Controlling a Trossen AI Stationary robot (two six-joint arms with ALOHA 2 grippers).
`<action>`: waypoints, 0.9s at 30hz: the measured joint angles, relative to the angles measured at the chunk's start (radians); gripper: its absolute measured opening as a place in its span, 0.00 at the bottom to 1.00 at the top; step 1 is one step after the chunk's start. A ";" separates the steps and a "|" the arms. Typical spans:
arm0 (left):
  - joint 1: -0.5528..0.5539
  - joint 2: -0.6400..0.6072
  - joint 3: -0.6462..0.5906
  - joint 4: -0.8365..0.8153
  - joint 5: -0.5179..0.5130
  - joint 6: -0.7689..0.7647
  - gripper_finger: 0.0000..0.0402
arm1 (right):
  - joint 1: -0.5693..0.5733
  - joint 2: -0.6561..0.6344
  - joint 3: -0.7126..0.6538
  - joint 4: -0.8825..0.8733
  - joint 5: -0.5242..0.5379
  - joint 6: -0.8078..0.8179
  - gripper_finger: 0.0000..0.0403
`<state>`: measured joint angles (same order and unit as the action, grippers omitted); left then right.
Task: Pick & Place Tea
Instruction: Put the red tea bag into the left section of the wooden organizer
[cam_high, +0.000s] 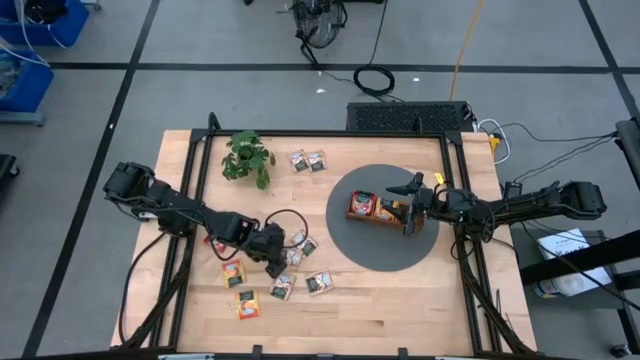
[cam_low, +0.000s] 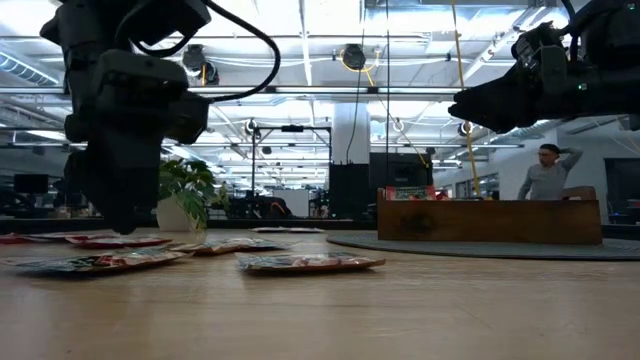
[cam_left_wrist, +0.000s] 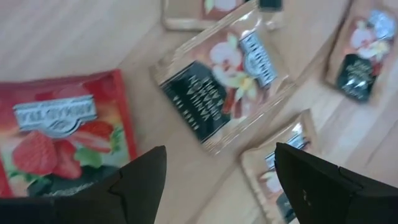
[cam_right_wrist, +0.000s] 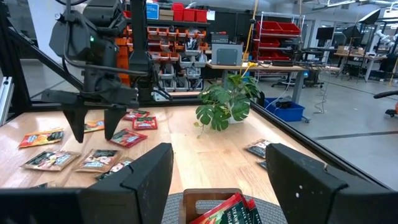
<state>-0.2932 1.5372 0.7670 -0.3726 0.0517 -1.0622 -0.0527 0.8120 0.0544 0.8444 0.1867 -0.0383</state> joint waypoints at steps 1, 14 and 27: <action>0.000 0.000 0.000 -0.012 0.000 -0.004 0.74 | 0.000 0.000 0.000 0.000 0.000 0.000 0.59; 0.004 0.008 0.000 -0.032 -0.008 -0.034 0.74 | 0.000 0.000 0.000 0.000 0.000 0.000 0.59; 0.003 0.053 0.005 -0.060 0.038 0.000 0.74 | 0.000 0.000 0.000 -0.004 0.000 0.000 0.59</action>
<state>-0.2905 1.5905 0.7723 -0.4325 0.0898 -1.0622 -0.0527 0.8120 0.0544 0.8403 0.1867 -0.0387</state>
